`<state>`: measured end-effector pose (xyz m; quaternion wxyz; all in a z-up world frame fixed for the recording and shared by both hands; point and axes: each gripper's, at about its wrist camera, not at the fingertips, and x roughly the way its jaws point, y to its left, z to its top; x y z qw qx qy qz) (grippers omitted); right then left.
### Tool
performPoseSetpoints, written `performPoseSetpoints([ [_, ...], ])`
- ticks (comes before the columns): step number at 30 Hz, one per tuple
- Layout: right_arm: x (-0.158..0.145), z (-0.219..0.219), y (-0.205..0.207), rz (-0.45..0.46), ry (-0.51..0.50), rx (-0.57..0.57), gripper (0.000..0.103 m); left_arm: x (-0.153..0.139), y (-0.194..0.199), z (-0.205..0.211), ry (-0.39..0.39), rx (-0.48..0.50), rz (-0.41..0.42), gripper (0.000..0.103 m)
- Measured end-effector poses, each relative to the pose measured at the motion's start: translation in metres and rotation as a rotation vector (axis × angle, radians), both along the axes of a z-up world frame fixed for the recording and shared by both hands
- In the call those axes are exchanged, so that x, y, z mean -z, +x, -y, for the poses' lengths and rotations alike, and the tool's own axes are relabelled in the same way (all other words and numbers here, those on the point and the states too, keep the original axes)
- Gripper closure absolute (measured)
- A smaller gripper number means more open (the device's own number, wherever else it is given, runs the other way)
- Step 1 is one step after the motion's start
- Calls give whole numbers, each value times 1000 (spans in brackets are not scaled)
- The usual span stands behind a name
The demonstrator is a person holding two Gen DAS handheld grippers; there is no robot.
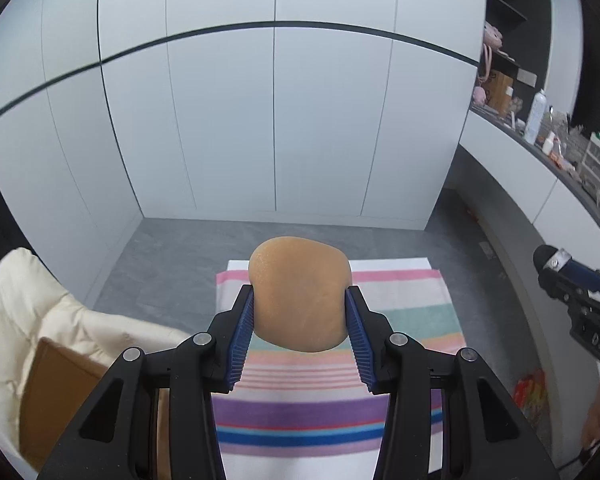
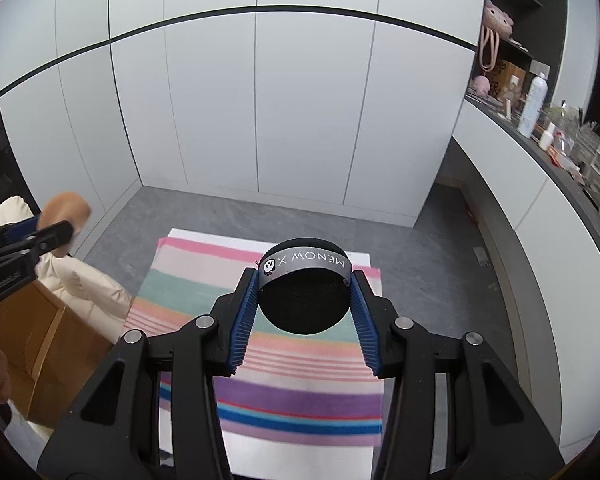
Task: Organize objects
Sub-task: 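Lift and carry the puff with the right tool while the left tool carries the sponge to the box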
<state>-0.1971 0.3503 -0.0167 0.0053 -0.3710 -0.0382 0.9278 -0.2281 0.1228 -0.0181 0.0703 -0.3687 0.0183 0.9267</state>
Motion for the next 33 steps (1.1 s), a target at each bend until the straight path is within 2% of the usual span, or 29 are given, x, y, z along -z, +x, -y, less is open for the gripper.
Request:
performPoseSetpoints([
  [3, 0, -2, 21, 2, 23, 26, 56, -4, 30, -6, -82, -18, -30, 57],
  [7, 2, -8, 52, 3, 16, 51, 56, -2, 73, -3, -93, 22, -20, 57],
  [11, 10, -9, 92, 7, 11, 47, 56, 2, 110, 5, -71, 47, -5, 57],
  [16, 26, -9, 137, 48, -44, 37, 56, 12, 133, -1, -28, 86, 57, 57],
  [21, 42, -13, 179, 96, -69, 76, 56, 22, 166, 4, -49, 103, 56, 57],
  [26, 46, -16, 196, 113, -70, 94, 56, 29, 180, 9, -58, 112, 66, 57],
  [33, 46, -11, 190, 117, -67, 93, 56, 34, 170, 32, -18, 70, 91, 57],
])
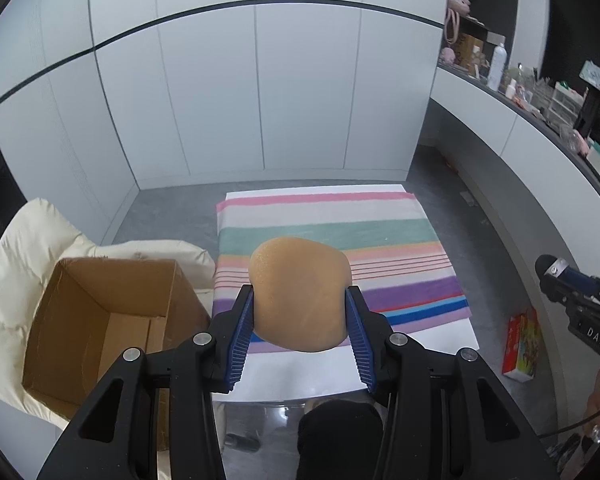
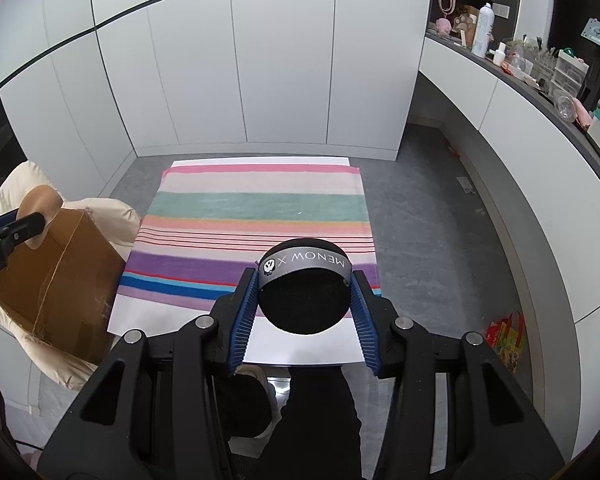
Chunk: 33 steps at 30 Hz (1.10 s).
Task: Organize objects
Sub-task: 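Lift and carry the puff with the right tool while the left tool carries the sponge to the box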
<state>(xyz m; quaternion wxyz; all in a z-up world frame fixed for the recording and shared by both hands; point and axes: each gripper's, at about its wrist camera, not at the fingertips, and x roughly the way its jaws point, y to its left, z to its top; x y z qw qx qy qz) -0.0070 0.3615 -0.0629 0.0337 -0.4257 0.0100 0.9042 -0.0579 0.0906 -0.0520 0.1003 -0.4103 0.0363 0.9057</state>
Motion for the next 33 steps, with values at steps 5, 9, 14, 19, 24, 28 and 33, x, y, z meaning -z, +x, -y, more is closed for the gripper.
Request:
performPoseSetpoints([
  [5, 1, 19, -5, 6, 3, -44, 56, 1, -2, 24, 7, -48, 4, 57],
  [9, 2, 44, -9, 5, 1, -102, 56, 4, 2, 49, 8, -97, 13, 57],
  [14, 2, 88, -13, -2, -7, -201, 56, 5, 16, 93, 6, -181, 16, 57],
  [19, 3, 143, -15, -3, -15, -314, 56, 7, 38, 146, 1, -288, 19, 57],
  [24, 3, 203, -10, -5, -29, -435, 56, 13, 72, 202, -6, -405, 30, 57],
  [28, 8, 257, -3, 6, -39, -542, 55, 20, 101, 245, -3, -500, 51, 57],
  [33, 15, 314, 12, 25, -69, -675, 55, 29, 130, 282, 14, -590, 69, 57],
])
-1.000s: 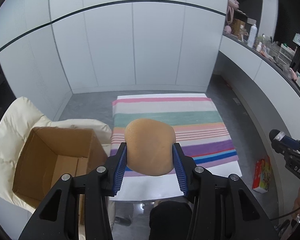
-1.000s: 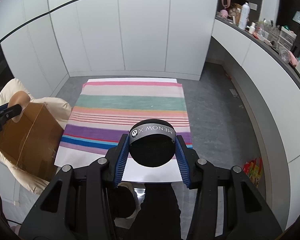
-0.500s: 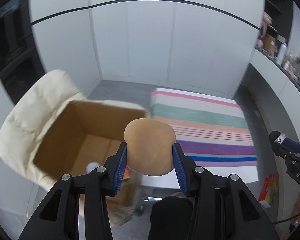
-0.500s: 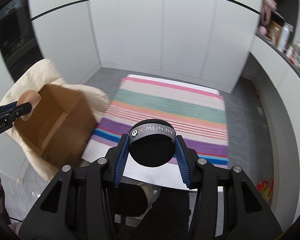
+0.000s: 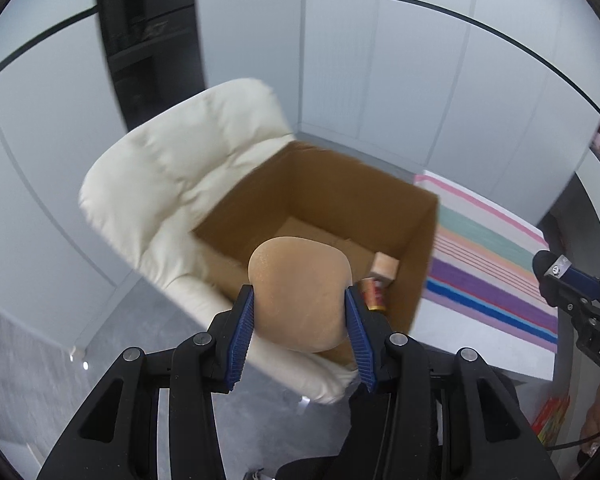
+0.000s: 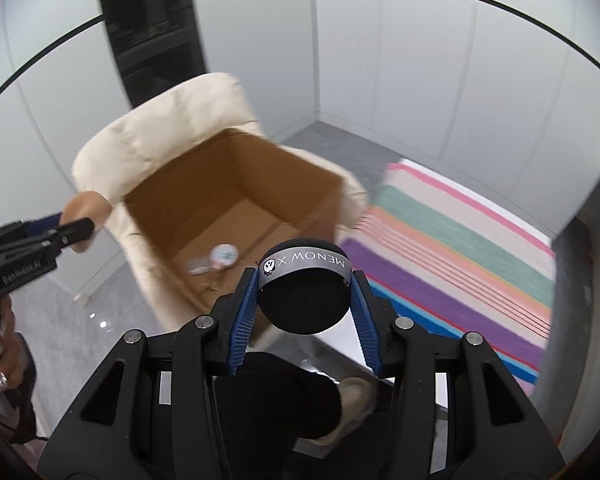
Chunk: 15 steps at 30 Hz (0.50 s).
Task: Organize objects
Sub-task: 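Lift and carry the puff with the right tool while the left tool carries the sponge to the box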
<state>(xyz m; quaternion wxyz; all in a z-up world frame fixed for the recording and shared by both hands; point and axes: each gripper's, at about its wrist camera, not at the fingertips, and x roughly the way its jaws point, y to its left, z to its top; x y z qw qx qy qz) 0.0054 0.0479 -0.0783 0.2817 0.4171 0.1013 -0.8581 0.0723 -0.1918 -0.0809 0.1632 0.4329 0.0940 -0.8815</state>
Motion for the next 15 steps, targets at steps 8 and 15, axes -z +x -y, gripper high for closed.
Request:
performPoseSetpoints([
  [8, 8, 53, 11, 10, 13, -88, 55, -6, 5, 18, 11, -47, -22, 57],
  [15, 4, 73, 2, -20, 42, -113, 55, -8, -26, 20, 13, -41, -23, 57],
])
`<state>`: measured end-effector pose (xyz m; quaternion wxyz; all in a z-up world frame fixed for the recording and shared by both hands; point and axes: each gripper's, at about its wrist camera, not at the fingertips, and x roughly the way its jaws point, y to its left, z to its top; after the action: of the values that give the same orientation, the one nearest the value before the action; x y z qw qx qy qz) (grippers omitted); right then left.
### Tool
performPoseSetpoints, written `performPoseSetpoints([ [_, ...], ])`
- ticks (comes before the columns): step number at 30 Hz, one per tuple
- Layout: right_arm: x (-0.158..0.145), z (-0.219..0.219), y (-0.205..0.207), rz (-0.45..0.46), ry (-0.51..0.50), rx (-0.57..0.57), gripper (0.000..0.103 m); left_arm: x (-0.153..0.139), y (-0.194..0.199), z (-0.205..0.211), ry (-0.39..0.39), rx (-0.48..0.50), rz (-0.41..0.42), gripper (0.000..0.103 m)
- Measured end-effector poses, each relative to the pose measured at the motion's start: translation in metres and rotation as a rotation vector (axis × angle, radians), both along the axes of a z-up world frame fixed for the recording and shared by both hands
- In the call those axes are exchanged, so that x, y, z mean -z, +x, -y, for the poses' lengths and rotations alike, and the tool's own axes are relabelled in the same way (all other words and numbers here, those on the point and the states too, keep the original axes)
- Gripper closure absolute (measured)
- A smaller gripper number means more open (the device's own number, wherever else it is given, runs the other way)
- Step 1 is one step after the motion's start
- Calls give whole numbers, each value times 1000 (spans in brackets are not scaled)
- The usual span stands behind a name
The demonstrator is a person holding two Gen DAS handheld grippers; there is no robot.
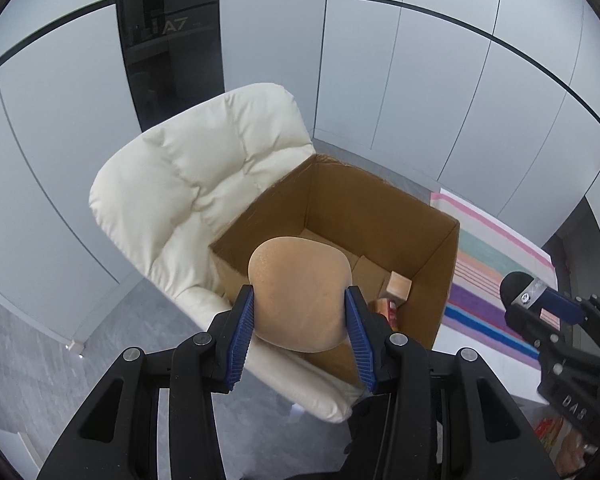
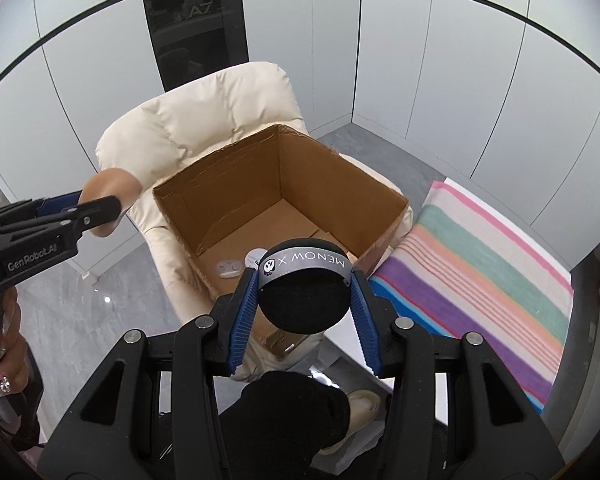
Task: Organize objects
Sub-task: 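Lift and carry the puff with the right tool while the left tool carries the sponge to the box, then open the right tool dropping the puff while the left tool releases the sponge into the box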
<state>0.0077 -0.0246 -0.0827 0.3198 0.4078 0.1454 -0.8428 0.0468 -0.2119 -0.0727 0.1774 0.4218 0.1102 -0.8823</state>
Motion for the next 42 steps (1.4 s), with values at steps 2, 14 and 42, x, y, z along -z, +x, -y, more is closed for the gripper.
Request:
performPoseSetpoints([
  [2, 0, 6, -8, -4, 7, -2, 55, 1, -14, 2, -4, 0, 3, 57],
  [14, 30, 56, -93, -12, 28, 2, 37, 40, -112, 14, -27, 14, 49, 30],
  [42, 44, 41, -111, -1, 155, 125, 0, 61, -120, 16, 48, 10, 169, 12],
])
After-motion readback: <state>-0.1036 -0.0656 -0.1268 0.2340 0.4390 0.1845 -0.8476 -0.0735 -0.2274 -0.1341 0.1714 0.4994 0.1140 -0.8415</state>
